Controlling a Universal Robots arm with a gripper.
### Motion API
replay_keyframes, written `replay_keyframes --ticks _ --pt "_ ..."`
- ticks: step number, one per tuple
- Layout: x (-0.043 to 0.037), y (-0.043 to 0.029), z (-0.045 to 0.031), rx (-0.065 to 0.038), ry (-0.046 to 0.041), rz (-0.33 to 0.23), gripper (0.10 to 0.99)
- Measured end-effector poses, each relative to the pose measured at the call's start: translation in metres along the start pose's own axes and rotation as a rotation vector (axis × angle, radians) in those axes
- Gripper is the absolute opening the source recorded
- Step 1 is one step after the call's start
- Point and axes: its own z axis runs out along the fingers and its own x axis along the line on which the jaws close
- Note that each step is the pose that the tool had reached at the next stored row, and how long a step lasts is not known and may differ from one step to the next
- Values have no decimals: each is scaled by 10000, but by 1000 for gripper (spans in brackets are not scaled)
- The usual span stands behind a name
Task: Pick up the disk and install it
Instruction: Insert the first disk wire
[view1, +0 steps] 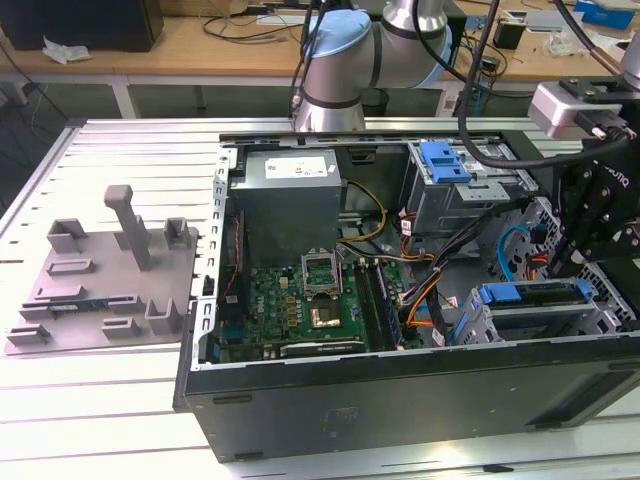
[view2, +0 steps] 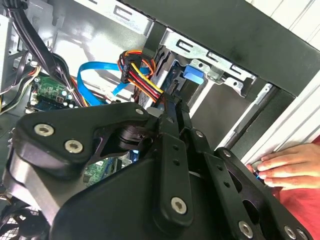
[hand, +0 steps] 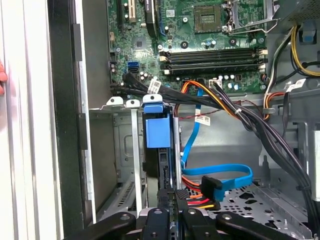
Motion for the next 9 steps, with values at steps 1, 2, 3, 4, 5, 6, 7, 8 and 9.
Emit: replay_keyframes --ticks 1,2,3,4,5,6,7,8,9 --pt "0 0 -1 2 1 -23 169" --pt "-1 -1 -1 6 1 -77 169" --pt "-1 -1 -1 8 1 -109 169" --pt "-1 -1 0 10 -1 -133 169" --pt "-1 -1 0 12 -1 -158 169" --pt "-1 -1 0 13 -2 -172 169" --pt "-1 0 0 14 -2 -179 169" --pt "-1 0 0 14 -2 -180 169" --pt "-1 -1 -1 14 -1 -181 169"
